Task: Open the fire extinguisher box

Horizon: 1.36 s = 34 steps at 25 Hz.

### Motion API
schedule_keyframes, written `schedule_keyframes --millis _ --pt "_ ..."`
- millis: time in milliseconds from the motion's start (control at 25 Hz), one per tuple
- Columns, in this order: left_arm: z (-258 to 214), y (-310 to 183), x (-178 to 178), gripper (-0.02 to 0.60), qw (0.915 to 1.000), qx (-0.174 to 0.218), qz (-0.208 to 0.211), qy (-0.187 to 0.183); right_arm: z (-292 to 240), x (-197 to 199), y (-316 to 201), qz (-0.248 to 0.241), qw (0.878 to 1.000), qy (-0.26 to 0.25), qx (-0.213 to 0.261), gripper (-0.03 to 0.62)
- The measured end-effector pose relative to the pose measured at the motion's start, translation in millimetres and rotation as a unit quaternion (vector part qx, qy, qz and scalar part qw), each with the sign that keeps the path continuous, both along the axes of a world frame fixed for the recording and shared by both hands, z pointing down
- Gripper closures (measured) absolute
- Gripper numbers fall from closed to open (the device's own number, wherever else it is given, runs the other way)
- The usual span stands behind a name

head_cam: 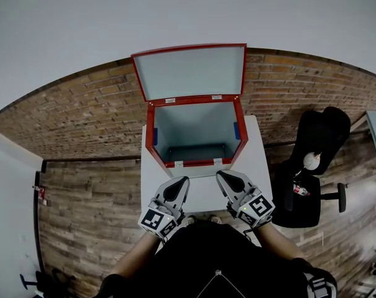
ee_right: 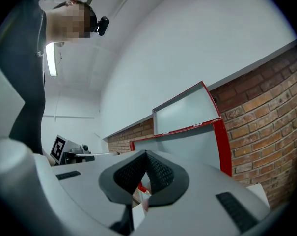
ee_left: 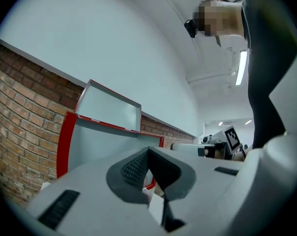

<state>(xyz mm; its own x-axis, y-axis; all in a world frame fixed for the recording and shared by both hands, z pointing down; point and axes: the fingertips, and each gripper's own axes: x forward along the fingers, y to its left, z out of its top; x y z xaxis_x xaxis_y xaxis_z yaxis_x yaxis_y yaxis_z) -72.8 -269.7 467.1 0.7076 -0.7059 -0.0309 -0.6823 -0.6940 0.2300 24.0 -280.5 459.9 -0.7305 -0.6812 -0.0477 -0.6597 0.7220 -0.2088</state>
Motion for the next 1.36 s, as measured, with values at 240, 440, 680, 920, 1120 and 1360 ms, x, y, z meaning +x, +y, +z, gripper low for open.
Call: schedule_keyframes --millis 240,440,680,920,1120,1360 --pt "-1.0 -3.3 3.3 0.535 1.0 -0.001 0.001 -0.007 2.5 3.7 -3.0 0.003 1.0 0.01 0.001 0.576" --pt "-0.2 -5.6 1.1 0.535 1.0 -0.001 0.001 -0.01 3.8 -1.0 -2.7 -0.004 1.0 0.024 0.008 0.576" --pt "1.9 -5.1 2.4 0.535 0.9999 -0.003 0.004 -0.012 3.7 0.3 -6.1 0.0 1.0 0.02 0.006 0.576" --pt "4.2 -4.9 0.0 0.535 0.9999 -0.001 0.002 -0.016 6.0 0.2 -6.3 0.002 1.0 0.022 0.003 0.576" --pt "5.6 -5.5 -2.7 0.535 0.9998 0.003 0.0 -0.02 6.7 -1.3 -6.1 0.003 1.0 0.02 0.002 0.576" --pt "5.7 -4.3 -4.7 0.535 0.9998 -0.012 -0.002 -0.014 7.1 -2.3 -6.0 0.007 1.0 0.02 0.005 0.576"
